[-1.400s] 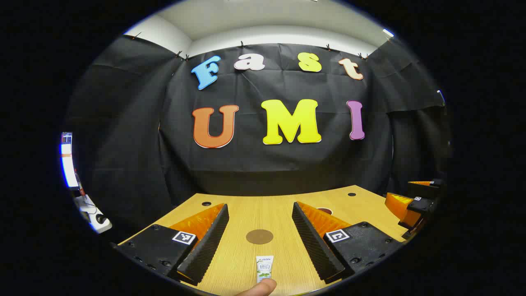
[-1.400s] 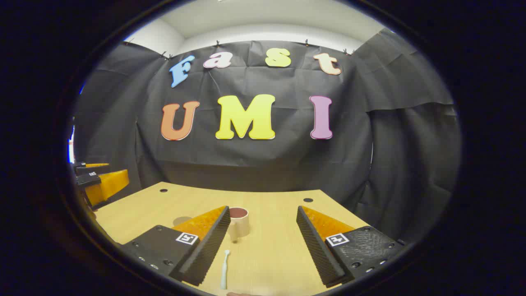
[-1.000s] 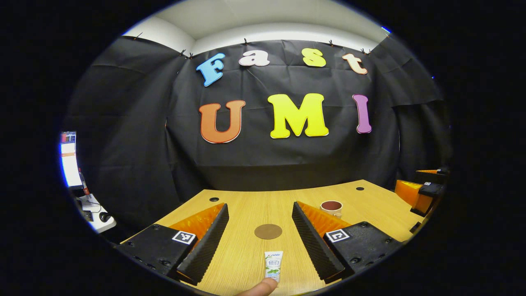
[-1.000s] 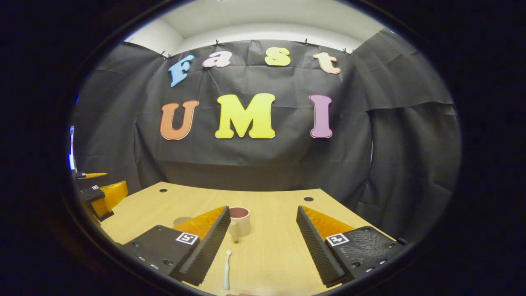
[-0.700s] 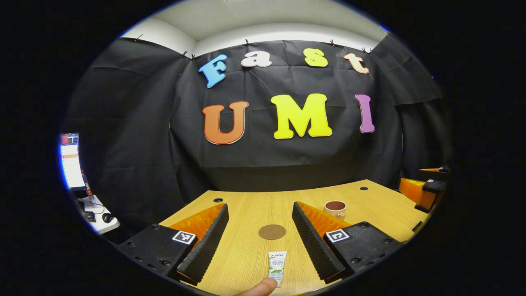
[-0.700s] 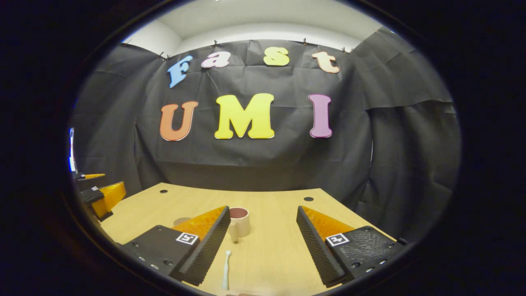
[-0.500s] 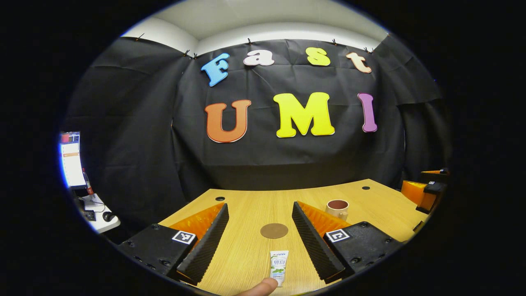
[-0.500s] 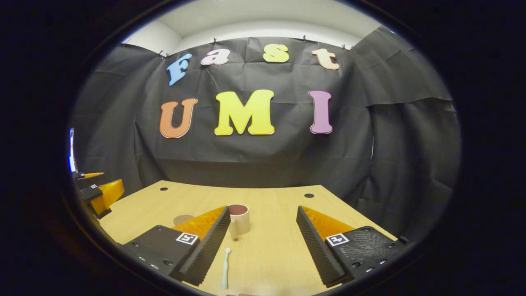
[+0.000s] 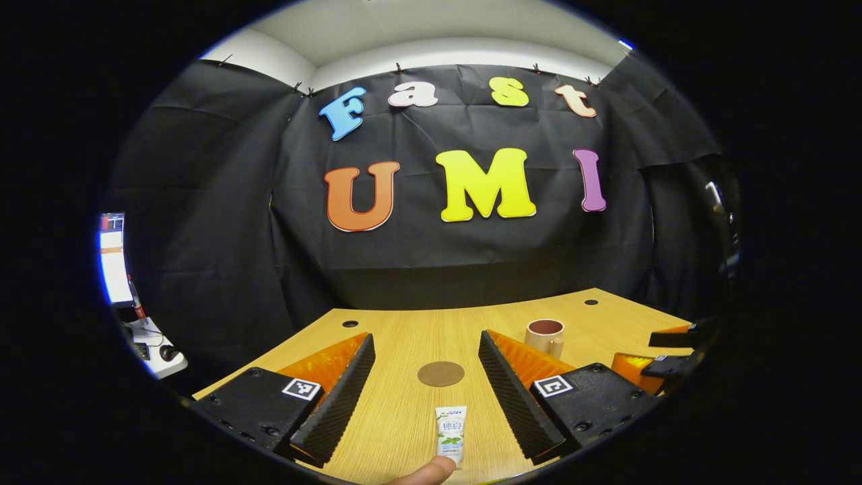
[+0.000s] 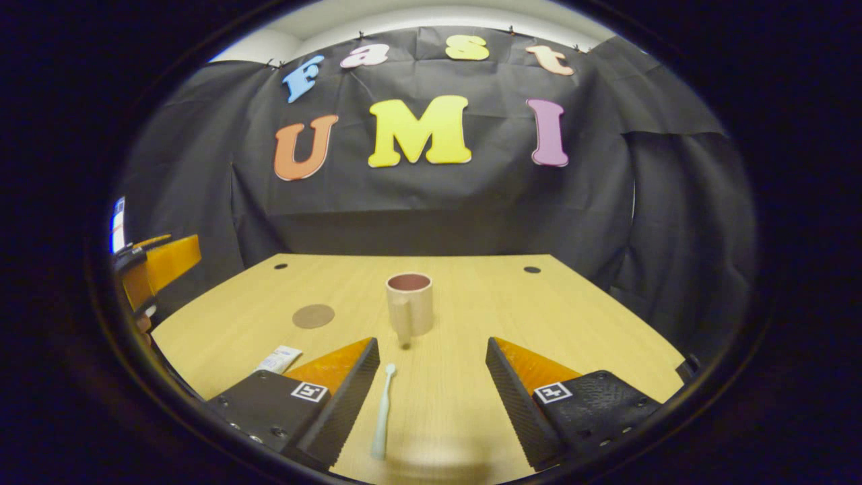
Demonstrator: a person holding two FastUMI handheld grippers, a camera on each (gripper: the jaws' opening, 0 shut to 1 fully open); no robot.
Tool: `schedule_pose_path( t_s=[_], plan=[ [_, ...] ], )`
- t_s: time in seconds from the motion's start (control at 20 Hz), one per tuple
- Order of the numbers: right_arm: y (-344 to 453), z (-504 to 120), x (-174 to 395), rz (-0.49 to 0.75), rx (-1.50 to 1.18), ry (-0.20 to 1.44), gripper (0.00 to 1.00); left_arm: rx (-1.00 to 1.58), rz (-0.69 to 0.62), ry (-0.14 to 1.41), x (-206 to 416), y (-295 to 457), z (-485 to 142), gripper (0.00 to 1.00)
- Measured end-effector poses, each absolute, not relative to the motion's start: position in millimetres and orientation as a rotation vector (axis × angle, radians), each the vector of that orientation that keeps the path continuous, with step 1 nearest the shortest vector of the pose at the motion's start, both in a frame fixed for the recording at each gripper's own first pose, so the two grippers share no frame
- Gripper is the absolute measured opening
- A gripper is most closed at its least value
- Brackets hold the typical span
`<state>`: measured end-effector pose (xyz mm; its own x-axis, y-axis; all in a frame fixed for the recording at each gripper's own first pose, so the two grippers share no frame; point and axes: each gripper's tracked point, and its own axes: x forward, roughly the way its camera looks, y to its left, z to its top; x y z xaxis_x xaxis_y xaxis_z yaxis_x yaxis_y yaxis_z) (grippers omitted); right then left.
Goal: Put the toothbrush and toothpaste on the desktop into the cup, then pick up the cup and place it on the coaster on the desktop.
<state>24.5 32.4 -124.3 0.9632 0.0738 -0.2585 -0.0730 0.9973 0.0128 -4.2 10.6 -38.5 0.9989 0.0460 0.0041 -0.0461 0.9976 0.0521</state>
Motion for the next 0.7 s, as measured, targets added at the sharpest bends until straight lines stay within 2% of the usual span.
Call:
schedule_pose_path(
  t_s=[0.35, 0.4, 0.6, 0.7],
  plan=[
    [70.3, -189.3, 37.6, 0.141, -0.033, 0.425, 0.91, 0.033, 0.051, 0.065, 5.9, 16.5, -72.7, 0.99],
    [72.6, -196.5, 40.6, 0.135, -0.041, 0.45, 0.86, 0.029, 0.046, 0.079, 7.2, 16.1, -78.6, 0.99],
    [83.1, -216.6, 43.7, 0.136, -0.042, 0.535, 0.78, 0.023, 0.054, 0.118, 11.4, 21.3, -93.5, 0.99],
    [80.5, -221.3, 49.0, 0.113, -0.041, 0.572, 0.68, 0.03, 0.072, 0.13, 13.8, 27.5, -98.5, 0.99]
  ],
)
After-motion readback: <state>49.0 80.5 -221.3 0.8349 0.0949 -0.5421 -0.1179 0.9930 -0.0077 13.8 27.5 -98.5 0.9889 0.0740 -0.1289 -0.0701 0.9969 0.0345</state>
